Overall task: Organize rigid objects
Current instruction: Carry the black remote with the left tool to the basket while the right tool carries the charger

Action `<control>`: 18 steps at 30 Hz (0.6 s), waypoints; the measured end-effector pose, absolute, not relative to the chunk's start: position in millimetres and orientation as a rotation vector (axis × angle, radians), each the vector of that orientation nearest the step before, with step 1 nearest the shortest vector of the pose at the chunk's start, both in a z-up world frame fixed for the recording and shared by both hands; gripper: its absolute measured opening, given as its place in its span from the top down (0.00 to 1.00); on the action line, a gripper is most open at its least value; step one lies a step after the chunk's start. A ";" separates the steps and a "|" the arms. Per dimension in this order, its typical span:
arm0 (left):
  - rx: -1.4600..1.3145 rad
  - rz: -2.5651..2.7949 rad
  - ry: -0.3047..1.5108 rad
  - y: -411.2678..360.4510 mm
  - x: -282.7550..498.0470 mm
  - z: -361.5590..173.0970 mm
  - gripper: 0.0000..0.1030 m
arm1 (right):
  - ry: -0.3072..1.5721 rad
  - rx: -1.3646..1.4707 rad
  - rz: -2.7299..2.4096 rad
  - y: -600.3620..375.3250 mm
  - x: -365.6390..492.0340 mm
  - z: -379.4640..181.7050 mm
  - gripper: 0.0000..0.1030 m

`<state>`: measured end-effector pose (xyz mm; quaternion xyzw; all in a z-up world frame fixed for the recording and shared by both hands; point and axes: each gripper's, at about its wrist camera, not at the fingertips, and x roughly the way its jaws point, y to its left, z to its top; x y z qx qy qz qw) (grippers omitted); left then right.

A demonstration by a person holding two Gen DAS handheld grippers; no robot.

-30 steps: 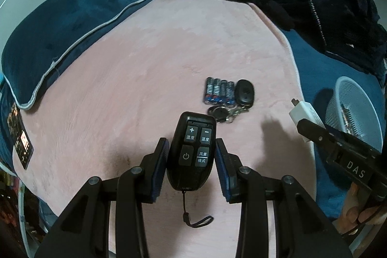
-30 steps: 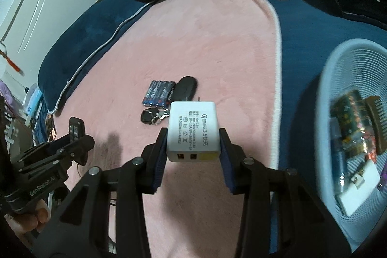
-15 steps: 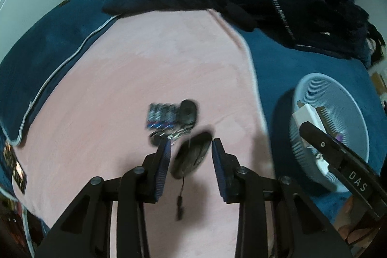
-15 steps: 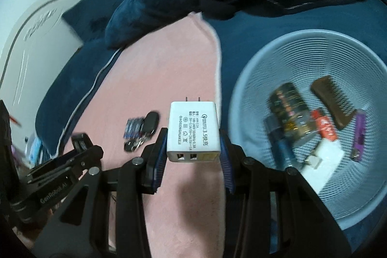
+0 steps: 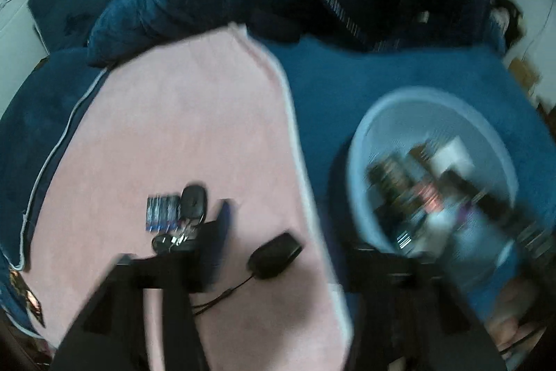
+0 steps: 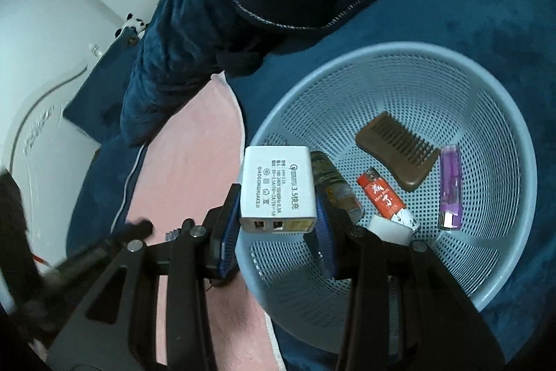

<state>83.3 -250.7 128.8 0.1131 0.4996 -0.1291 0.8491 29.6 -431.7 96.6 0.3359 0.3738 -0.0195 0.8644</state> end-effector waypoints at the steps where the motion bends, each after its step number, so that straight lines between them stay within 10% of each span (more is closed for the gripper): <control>1: 0.269 -0.276 1.073 -249.3 82.9 118.0 0.34 | 0.782 0.707 -0.036 -431.2 29.6 96.7 0.61; 10: 0.443 -0.401 1.192 -252.8 80.8 32.1 0.37 | 0.773 0.705 -0.036 -432.3 26.6 97.9 0.61; 18: 0.289 -0.442 1.259 -240.8 96.4 29.6 0.60 | 0.763 0.702 -0.040 -434.0 25.6 97.9 0.61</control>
